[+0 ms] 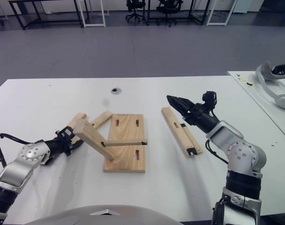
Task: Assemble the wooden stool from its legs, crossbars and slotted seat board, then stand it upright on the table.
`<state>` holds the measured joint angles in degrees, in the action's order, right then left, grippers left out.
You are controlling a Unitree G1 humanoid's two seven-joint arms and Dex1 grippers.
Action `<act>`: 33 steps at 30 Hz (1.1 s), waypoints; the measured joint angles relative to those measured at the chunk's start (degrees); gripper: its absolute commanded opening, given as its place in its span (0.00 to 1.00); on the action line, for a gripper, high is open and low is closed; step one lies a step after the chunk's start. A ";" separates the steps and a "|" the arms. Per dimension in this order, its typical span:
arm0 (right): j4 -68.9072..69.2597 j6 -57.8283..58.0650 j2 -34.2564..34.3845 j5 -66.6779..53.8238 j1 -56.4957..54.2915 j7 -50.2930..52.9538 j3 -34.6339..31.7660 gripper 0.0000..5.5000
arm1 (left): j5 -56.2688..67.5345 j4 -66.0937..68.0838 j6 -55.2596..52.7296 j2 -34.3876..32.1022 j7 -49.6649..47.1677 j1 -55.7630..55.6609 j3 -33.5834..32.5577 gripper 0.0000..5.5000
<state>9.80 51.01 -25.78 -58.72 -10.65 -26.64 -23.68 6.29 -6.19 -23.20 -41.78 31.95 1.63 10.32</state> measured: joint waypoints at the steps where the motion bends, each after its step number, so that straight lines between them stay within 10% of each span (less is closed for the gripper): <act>1: 0.00 -0.10 0.02 0.08 0.08 0.15 0.00 0.89 | -0.03 -1.52 -2.21 -0.23 0.28 -0.57 -0.35 0.38; 14: -3.13 -0.79 0.39 -2.81 -15.46 1.99 0.07 0.96 | 29.40 -2.68 -19.63 6.03 14.43 -33.87 -17.36 0.38; 25: -8.20 6.12 2.00 -17.85 -28.34 -2.03 3.73 0.98 | 48.11 0.53 -36.79 6.93 26.35 -39.95 -17.26 0.38; 33: -11.73 8.12 3.37 -27.26 -30.09 -1.36 2.19 0.69 | 50.29 0.30 -39.87 6.28 31.02 -40.59 -15.15 0.38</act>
<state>-1.93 59.13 -22.41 -85.98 -40.73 -28.00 -21.49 56.58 -5.88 -63.07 -35.50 62.97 -38.96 -4.83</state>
